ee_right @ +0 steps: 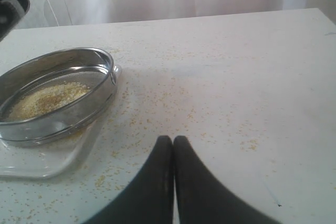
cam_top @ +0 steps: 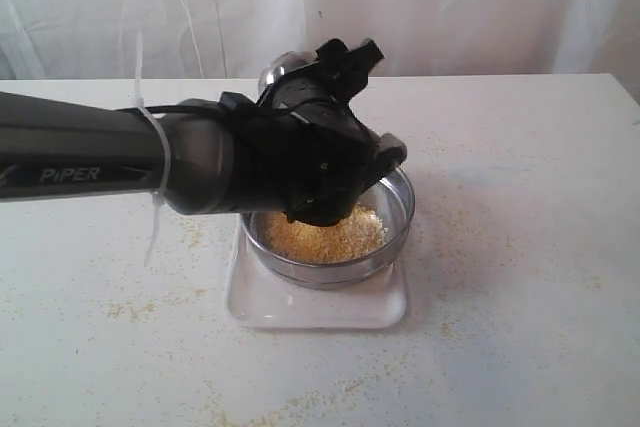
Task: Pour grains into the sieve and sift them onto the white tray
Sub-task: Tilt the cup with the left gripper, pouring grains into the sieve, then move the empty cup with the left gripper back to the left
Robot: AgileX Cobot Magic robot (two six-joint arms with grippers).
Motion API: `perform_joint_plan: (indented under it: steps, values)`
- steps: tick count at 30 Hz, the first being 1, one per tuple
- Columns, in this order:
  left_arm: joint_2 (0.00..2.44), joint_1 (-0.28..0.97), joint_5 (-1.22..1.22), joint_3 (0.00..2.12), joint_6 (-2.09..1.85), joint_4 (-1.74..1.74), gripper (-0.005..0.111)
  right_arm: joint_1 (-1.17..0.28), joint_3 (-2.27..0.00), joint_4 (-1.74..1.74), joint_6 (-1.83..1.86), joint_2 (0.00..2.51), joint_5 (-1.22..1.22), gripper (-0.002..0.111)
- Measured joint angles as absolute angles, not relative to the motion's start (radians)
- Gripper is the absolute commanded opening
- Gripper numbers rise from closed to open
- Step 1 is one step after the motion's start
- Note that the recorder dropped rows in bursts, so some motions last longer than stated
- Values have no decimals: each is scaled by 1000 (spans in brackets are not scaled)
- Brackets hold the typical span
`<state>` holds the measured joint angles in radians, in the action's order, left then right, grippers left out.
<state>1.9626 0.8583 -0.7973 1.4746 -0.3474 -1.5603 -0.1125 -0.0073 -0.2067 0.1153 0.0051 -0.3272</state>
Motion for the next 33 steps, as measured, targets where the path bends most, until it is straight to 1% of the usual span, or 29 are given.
perform_joint_plan:
  steps: [4,8,12,16,20,23,28,33]
  values:
    - [1893,844,-851,1475,31,-1436,0,-112,-7,-207,115,5,-327,0]
    - [1766,783,-865,1432,430,-1330,0,-112,-7,-207,115,5,-327,0]
    - [1610,688,-843,1282,733,-1319,0,-112,-7,-207,115,5,-327,0]
    - [1490,543,-701,1067,1012,-1310,0,-112,-7,-207,115,5,-327,0]
    - [1451,392,-427,874,1171,-1296,0,-112,-7,-207,115,5,-327,0]
    - [1451,306,-245,789,1224,-1292,0,-112,-7,-207,115,5,-327,0]
    - [1451,192,-115,763,1257,-1272,0,-112,-7,-207,115,5,-327,0]
    - [1451,92,29,763,1269,-1146,0,-112,-7,-207,115,5,-327,0]
